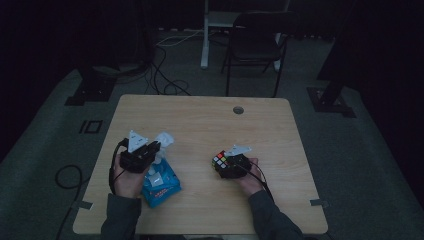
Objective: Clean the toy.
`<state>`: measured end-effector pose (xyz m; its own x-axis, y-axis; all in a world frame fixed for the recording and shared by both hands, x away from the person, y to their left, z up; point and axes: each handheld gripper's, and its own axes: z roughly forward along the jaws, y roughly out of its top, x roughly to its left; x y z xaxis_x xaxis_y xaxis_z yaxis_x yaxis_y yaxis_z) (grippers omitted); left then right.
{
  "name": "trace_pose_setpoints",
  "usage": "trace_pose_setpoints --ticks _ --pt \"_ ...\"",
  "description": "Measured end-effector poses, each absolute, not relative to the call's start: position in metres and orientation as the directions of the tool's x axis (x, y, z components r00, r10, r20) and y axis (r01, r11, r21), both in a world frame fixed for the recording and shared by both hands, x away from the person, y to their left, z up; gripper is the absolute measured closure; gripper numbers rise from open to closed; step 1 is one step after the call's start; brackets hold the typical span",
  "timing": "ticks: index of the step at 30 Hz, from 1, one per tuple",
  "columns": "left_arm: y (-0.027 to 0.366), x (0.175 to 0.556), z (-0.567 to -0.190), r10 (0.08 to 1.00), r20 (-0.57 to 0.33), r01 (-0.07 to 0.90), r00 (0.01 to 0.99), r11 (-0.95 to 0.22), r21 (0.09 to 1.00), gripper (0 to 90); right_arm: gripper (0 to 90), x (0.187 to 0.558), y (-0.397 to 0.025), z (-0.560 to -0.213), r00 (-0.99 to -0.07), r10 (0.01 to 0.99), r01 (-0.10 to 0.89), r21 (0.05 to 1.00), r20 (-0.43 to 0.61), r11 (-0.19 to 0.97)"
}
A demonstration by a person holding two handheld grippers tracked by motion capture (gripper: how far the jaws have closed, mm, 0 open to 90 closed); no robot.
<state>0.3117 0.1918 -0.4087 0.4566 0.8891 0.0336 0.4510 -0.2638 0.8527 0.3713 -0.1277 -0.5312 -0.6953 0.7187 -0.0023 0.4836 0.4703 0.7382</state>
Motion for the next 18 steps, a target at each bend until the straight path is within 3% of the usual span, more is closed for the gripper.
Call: trace_pose_setpoints --ticks 18 --pt "0.155 0.329 -0.426 0.796 0.019 0.41 0.605 -0.332 0.85 84.3 33.7 0.363 -0.126 -0.527 -0.734 0.678 0.431 0.747 -0.037 0.507"
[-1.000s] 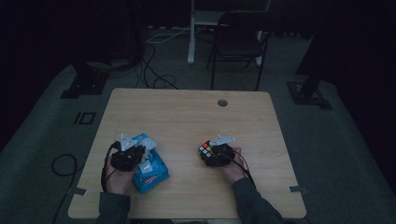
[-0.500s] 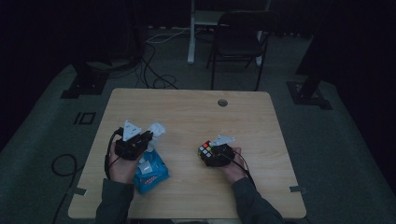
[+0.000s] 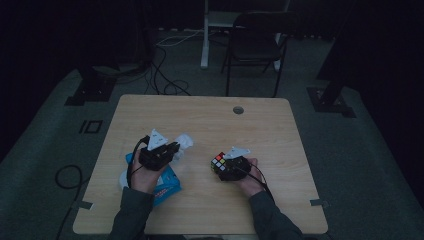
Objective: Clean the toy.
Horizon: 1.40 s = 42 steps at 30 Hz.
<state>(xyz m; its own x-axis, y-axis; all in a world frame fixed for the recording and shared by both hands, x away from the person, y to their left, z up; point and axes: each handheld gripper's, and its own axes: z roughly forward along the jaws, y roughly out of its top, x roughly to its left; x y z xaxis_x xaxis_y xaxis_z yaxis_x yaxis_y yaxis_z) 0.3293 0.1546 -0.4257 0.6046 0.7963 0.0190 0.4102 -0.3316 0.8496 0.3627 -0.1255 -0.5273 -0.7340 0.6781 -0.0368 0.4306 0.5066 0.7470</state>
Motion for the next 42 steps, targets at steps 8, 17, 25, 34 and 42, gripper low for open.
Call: trace_pose_setpoints --ticks 8,17,25,34,42 --pt "0.134 0.334 -0.434 0.764 0.012 0.405 0.645 -0.355 0.843 84.3 33.7 0.355 -0.124 -0.517 -0.755 0.654 0.38 0.778 -0.052 0.501" --pt "0.114 0.339 -0.447 0.733 -0.002 0.407 0.68 -0.376 0.832 84.1 33.7 0.349 -0.119 -0.512 -0.778 0.624 0.344 0.778 -0.078 0.526" --pt "0.097 0.339 -0.451 0.69 0.012 0.384 0.723 -0.416 0.824 83.7 33.8 0.343 -0.115 -0.509 -0.784 0.61 0.307 0.781 -0.117 0.544" --pt "0.076 0.34 -0.456 0.648 -0.003 0.37 0.762 -0.432 0.822 84.4 33.7 0.342 -0.114 -0.508 -0.787 0.606 0.299 0.786 -0.118 0.542" --pt "0.065 0.34 -0.458 0.628 0.006 0.361 0.778 -0.456 0.813 84.6 33.8 0.343 -0.116 -0.506 -0.787 0.609 0.307 0.794 -0.098 0.525"
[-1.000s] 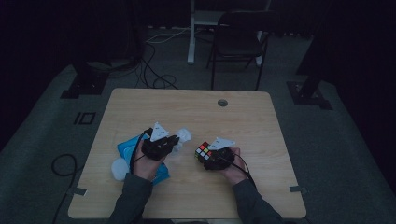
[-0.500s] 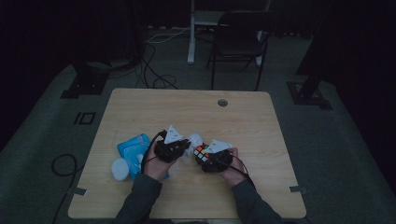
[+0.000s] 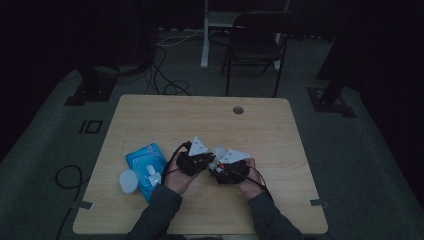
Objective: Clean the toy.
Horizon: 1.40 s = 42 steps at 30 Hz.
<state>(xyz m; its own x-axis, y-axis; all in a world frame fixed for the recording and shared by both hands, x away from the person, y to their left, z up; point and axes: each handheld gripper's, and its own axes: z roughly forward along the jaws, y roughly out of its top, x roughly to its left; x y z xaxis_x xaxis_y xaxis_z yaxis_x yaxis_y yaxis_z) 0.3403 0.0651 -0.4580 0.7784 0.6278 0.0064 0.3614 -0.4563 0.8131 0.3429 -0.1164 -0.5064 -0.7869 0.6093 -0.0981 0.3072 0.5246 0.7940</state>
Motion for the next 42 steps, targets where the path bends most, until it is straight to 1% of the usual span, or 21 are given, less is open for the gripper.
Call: trace_pose_setpoints --ticks 11,16,19,31,42 --pt "0.055 0.338 -0.462 0.58 -0.003 0.346 0.815 -0.482 0.805 84.7 33.8 0.343 -0.116 -0.507 -0.786 0.608 0.297 0.793 -0.113 0.531" --pt "0.051 0.335 -0.462 0.523 -0.023 0.329 0.852 -0.501 0.801 84.7 33.8 0.342 -0.116 -0.507 -0.787 0.606 0.29 0.795 -0.119 0.533" --pt "0.049 0.332 -0.462 0.501 -0.004 0.312 0.865 -0.532 0.787 84.7 33.7 0.342 -0.116 -0.508 -0.785 0.607 0.288 0.793 -0.125 0.536" --pt "0.051 0.33 -0.461 0.47 -0.014 0.3 0.883 -0.54 0.787 84.6 33.8 0.341 -0.116 -0.508 -0.79 0.598 0.272 0.794 -0.139 0.543" --pt "0.044 0.335 -0.463 0.454 -0.022 0.288 0.891 -0.526 0.8 84.9 33.8 0.337 -0.113 -0.506 -0.801 0.577 0.242 0.795 -0.16 0.556"
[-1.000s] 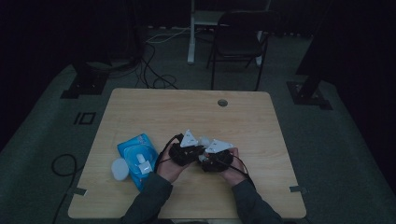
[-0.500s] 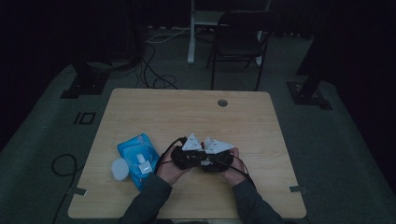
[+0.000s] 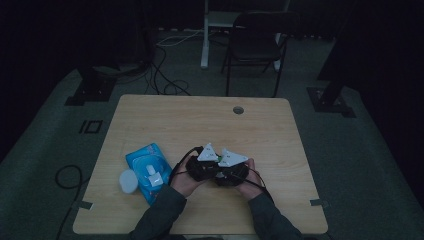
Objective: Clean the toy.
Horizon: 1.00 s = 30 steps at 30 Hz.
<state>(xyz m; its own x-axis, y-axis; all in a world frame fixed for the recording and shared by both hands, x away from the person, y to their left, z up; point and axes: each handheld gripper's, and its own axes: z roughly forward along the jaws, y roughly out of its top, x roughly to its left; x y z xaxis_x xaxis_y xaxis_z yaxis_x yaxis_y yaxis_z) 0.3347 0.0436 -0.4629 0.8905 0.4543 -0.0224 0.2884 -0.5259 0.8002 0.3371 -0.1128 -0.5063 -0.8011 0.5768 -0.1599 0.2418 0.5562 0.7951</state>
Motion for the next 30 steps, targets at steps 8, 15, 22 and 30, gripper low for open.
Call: trace_pose_setpoints --ticks 8,15,22,30 --pt "0.048 0.342 -0.462 0.495 -0.025 0.304 0.868 -0.491 0.817 84.9 33.8 0.336 -0.112 -0.506 -0.812 0.563 0.231 0.799 -0.156 0.555" --pt "0.06 0.349 -0.46 0.565 -0.018 0.333 0.825 -0.459 0.824 84.8 33.8 0.335 -0.112 -0.505 -0.817 0.554 0.224 0.798 -0.159 0.559" --pt "0.069 0.349 -0.459 0.598 -0.01 0.344 0.801 -0.447 0.826 84.7 33.8 0.335 -0.113 -0.505 -0.815 0.558 0.225 0.8 -0.159 0.556" --pt "0.077 0.347 -0.461 0.606 -0.03 0.36 0.795 -0.431 0.827 84.4 33.8 0.336 -0.116 -0.504 -0.809 0.565 0.228 0.8 -0.161 0.555"
